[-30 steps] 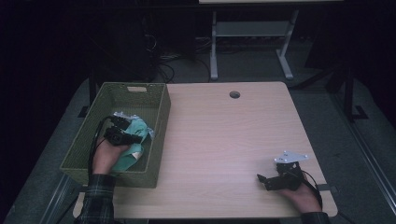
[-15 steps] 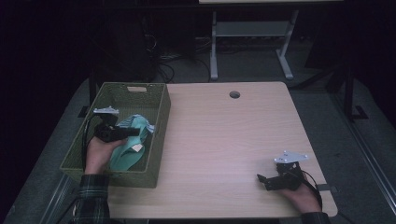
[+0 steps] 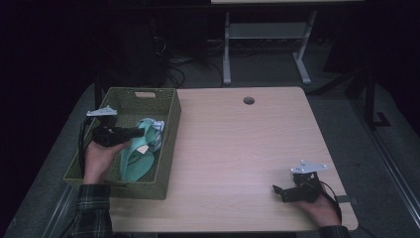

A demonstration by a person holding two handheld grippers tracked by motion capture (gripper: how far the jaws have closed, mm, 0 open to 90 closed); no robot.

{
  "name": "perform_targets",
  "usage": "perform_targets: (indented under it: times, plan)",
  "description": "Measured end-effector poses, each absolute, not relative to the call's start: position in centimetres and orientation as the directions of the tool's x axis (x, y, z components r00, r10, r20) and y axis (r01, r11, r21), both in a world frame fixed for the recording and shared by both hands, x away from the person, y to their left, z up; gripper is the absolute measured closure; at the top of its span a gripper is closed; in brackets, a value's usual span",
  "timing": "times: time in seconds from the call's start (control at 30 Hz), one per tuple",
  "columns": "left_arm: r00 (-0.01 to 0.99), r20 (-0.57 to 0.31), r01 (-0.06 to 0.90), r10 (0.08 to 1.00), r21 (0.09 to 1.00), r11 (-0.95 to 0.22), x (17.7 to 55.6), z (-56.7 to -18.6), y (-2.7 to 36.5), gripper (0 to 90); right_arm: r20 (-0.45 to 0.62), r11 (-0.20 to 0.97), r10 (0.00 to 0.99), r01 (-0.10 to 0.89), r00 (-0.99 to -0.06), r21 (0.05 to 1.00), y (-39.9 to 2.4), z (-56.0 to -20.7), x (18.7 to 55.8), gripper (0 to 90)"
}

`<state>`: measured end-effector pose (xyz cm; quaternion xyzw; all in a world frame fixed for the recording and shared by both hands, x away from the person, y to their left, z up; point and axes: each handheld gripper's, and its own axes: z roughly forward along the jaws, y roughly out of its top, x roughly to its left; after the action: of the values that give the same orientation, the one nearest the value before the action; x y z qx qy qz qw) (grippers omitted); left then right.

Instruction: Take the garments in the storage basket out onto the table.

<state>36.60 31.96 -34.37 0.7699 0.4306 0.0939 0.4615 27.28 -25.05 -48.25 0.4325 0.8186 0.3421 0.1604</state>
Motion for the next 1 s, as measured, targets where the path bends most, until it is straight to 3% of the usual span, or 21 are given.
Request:
perform_targets:
  times: [1.0]
  plan:
    - [0.673, -0.190, 0.447, 0.714, 0.875, -0.188, 36.7, -26.7, 30.8, 85.1, 0.034, 0.391, 0.818, 0.599, -0.574, 0.699, -25.1, -48.2, 27.3, 0.9]
